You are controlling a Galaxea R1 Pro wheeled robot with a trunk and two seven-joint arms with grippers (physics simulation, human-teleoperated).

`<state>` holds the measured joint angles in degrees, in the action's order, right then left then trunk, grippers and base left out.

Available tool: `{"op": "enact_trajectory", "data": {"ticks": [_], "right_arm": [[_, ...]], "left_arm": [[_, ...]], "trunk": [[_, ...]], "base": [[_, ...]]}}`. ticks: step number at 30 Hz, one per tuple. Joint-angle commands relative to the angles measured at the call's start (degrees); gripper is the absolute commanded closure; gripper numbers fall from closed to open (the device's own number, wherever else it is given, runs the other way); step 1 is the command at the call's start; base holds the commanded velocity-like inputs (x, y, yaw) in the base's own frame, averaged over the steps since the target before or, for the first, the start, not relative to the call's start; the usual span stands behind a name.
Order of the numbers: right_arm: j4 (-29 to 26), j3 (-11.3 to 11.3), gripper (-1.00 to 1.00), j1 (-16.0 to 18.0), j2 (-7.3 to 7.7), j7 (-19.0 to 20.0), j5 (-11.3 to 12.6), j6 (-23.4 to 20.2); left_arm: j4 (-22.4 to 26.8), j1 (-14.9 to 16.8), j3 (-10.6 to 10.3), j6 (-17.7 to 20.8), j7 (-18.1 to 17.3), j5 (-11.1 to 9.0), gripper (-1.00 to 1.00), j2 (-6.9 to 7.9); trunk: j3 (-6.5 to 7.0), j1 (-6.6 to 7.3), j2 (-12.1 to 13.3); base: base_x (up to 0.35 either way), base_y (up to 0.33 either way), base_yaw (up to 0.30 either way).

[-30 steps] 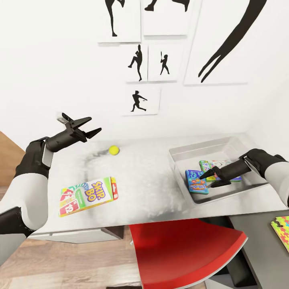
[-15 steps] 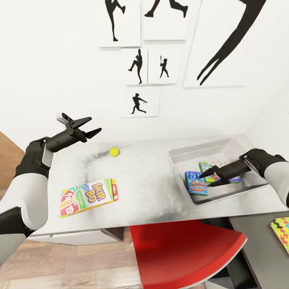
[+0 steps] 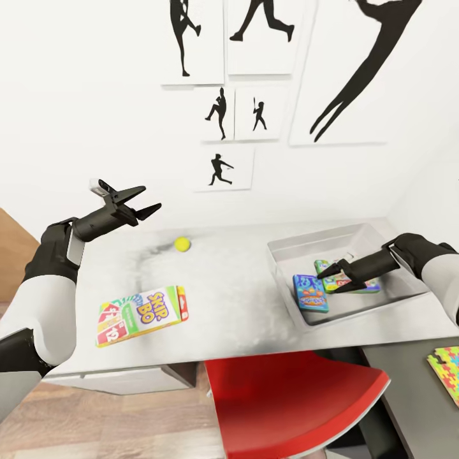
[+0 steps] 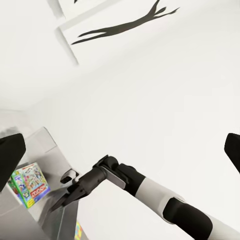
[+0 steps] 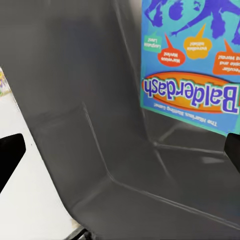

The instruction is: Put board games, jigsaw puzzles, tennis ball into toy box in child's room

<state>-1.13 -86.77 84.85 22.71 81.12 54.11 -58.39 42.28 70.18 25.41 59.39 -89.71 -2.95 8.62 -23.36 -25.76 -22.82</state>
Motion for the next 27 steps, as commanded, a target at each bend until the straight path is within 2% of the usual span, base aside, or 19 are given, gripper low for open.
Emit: {"op": "enact_trajectory", "data": {"ticks": [1, 8, 19, 27], "right_arm": [[-0.1, -0.4, -1.0, 0.1, 0.04, 0.2, 0.3, -0.4], [-0.1, 0.6, -1.0, 0.4, 0.11, 0.3, 0.3, -0.4], [-0.1, 1.9, -1.0, 0.9, 0.18, 0.3, 0.3, -0.4], [-0.1, 4.2, -1.0, 1.3, 0.22, 0.2, 0.3, -0.5]], "left_arm": [[0.0, 0.0, 0.0, 0.6, -0.3, 0.1, -1.0, 0.02], [0.0, 0.0, 0.1, 0.6, -0.3, 0.1, -1.0, 0.07], [0.0, 0.0, 0.2, 0.6, -0.3, 0.1, -1.0, 0.09], [0.0, 0.0, 0.2, 0.6, -0.3, 0.1, -1.0, 0.14]], "trunk": [[0.0, -0.03, -0.1], [0.66, -0.03, -0.1], [1.71, -0.03, -0.1], [2.47, -0.03, -0.1]], "base": [[-0.079, 0.0, 0.0], [-0.136, 0.0, 0.0], [-0.245, 0.0, 0.0], [-0.05, 0.0, 0.0]]}}
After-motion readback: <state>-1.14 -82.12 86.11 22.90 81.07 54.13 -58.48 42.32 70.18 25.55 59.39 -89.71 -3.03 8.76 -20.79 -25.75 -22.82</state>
